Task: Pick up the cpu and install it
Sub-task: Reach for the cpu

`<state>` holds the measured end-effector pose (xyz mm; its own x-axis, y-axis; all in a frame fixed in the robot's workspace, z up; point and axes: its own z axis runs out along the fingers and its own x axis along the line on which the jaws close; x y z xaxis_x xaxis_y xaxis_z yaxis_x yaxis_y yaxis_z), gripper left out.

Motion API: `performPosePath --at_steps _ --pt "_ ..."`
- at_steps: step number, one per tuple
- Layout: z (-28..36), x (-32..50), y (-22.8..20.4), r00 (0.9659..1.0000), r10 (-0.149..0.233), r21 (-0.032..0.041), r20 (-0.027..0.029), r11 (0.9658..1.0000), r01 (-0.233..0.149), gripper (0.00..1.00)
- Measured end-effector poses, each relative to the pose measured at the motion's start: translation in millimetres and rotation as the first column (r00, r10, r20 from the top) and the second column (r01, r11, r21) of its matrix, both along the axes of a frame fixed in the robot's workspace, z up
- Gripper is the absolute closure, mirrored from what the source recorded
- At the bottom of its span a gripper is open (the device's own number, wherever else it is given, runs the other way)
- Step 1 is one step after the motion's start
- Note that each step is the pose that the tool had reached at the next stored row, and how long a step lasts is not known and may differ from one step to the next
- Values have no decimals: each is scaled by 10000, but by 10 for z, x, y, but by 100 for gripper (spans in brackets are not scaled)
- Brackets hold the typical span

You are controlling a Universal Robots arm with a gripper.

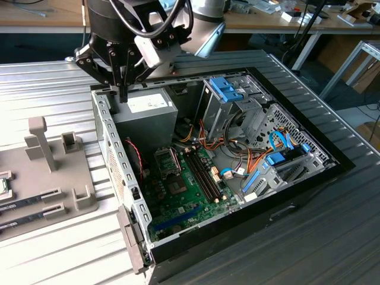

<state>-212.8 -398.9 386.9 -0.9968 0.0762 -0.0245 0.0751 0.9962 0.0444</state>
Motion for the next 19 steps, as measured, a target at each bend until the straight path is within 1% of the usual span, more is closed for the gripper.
performPosePath --at_steps 19 --pt "-7 -72 0 10000 0 0 0 10000 0 89"
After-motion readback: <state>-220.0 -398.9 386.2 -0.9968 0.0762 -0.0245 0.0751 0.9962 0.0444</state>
